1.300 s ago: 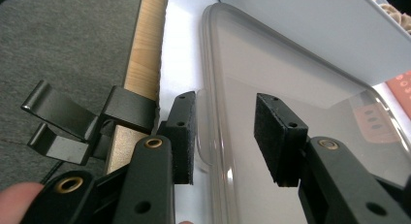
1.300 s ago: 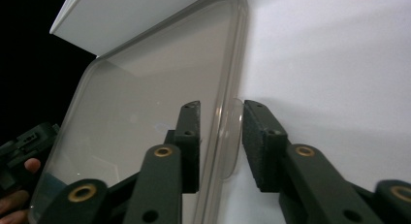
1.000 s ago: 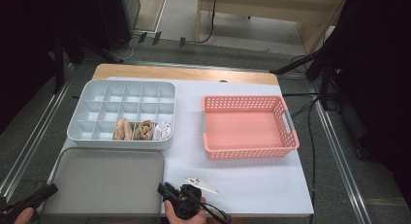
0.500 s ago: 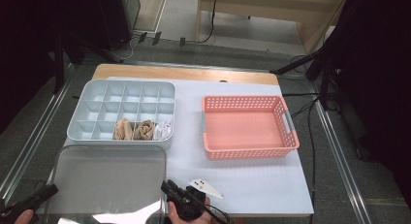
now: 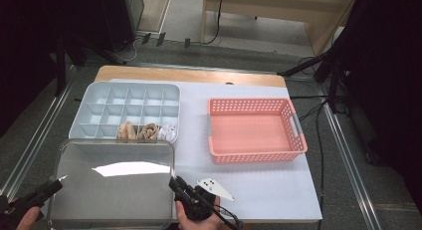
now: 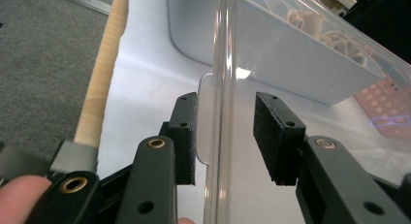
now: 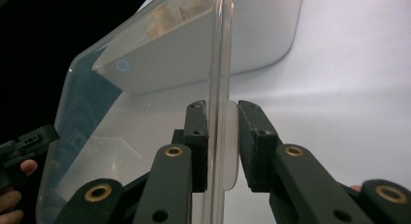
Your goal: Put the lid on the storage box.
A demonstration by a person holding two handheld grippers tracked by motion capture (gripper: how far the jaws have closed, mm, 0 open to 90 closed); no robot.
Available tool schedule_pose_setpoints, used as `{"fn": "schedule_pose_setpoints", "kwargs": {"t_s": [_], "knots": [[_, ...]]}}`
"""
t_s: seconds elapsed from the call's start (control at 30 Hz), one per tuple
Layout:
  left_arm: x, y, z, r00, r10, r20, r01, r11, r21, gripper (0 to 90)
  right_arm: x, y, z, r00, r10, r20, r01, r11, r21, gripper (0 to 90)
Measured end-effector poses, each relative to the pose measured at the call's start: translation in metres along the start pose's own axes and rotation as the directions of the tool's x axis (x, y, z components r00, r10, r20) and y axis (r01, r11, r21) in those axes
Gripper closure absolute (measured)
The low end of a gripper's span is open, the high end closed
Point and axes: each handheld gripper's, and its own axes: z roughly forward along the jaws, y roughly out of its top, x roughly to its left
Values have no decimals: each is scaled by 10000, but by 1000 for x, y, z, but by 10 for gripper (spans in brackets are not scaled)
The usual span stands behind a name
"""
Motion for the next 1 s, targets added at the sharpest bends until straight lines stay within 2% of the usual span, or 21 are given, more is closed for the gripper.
{"fn": "schedule_pose_setpoints", "kwargs": {"t_s": [0.13, 0.27, 0.57, 0.7, 0.87, 1.0], "knots": [[-1, 7, 7, 10000, 7, 94, -7, 10000, -22, 628, -1, 10, 4, 9999, -150, 37, 151, 9997, -213, 762], [-4, 19, 17, 9999, 10, 127, -10, 10000, -18, 628, -1, 20, 8, 9999, -98, 61, 100, 9993, -357, 763], [-11, 50, 38, 9994, 324, 156, -323, 9994, -94, 628, -6, 48, 21, 9998, -112, 153, 118, 9989, -457, 760], [-12, 65, 46, 9990, 420, 117, -418, 9989, -190, 628, -7, 61, 31, 9994, -261, 229, 272, 9983, -508, 757], [-13, 81, 55, 9983, 585, 57, -583, 9980, -228, 630, -8, 74, 44, 9996, -200, 210, 211, 9981, -579, 754], [-11, 90, 64, 9987, 516, 43, -515, 9985, -207, 629, -8, 82, 52, 9993, -205, 309, 225, 9977, -642, 752]]}}
